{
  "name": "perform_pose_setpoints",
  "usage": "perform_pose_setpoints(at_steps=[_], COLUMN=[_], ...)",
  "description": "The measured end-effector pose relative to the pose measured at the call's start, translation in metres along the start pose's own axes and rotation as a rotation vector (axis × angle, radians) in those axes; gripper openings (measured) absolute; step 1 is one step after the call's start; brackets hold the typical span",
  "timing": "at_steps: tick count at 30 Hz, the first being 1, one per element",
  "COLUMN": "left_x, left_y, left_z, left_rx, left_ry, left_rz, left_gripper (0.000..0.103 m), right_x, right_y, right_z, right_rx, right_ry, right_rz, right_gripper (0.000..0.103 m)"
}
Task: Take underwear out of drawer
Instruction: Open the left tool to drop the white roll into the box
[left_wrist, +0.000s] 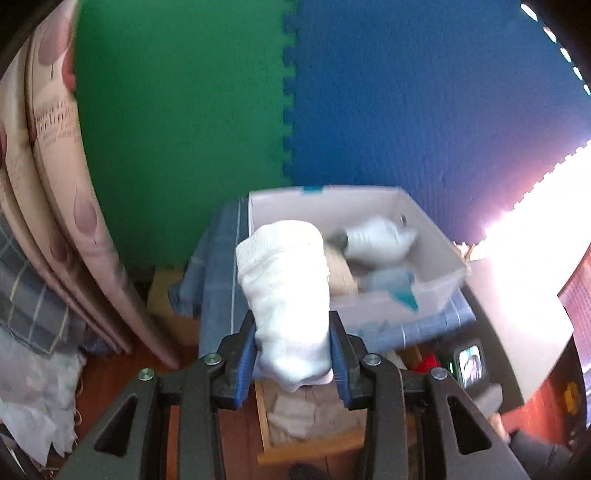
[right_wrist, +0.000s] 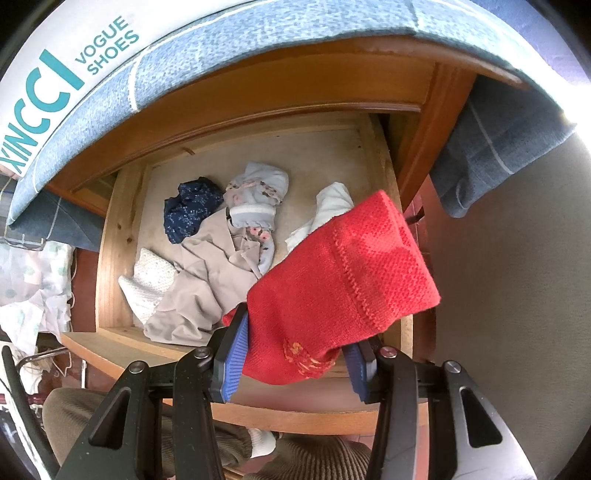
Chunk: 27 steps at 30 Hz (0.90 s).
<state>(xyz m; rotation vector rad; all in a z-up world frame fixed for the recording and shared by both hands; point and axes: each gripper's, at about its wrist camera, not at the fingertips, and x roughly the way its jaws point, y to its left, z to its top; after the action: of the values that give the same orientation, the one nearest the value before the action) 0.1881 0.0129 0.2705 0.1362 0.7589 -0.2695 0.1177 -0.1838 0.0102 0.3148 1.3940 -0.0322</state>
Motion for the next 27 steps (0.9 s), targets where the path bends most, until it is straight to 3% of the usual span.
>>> perform_pose_setpoints(at_steps=[6, 15, 22, 27], left_x=[0.048, 0.138, 0.164, 0.161], left_y=[-0.008, -0.018, -0.017, -0.018], left_z=[0.04, 0.025, 0.017, 0.018], left_rx=[0.038, 0.051, 0.047, 0.049], left_ry=[0.021, 0.179, 0.226, 0.213], left_rz=[0.028, 0.055, 0.079, 0.082], left_gripper=[0.036, 0.036, 0.039, 0.042], right_x=[-0.001, -0.002, 0.0, -0.001], right_y=[-0.001, -0.002, -0.001, -0.001], right_z=[0.0, 0.0, 0.0, 0.0], right_rx=[0.007, 0.014, 0.017, 0.017], right_ry=[-0.003, -0.007, 0.0, -0.001], right_rz=[0.011, 0.021, 0.032, 0.036], right_gripper=[0.044, 0.044, 0.044, 0.044])
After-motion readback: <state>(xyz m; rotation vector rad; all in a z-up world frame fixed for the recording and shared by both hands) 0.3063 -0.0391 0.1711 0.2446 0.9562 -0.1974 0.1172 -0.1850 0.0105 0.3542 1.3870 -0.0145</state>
